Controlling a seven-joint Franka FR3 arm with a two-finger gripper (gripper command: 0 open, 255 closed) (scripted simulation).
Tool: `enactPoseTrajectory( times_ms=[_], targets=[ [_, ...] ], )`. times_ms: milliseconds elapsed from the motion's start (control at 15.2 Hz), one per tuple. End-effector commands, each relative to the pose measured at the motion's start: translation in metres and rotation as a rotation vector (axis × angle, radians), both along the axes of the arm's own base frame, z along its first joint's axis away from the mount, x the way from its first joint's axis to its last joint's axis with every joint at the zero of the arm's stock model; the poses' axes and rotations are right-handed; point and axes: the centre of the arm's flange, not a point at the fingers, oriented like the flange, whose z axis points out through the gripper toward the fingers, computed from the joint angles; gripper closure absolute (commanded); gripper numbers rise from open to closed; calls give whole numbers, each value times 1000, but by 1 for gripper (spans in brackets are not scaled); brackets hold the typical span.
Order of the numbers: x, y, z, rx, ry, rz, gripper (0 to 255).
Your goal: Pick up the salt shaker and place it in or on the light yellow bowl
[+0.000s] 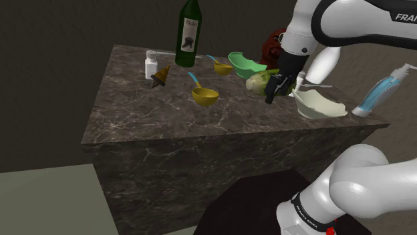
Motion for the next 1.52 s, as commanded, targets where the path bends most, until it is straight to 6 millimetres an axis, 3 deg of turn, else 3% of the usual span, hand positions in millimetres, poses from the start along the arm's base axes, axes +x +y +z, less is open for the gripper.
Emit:
enactPoseTrajectory(
  times_ms=[0, 1254, 1452],
  targets=[
    [0, 0, 0, 0, 0, 0, 0],
    [36, -240, 79, 27, 8, -34, 0],
    [36, -247, 71, 28, 8, -35, 0]
  ],
)
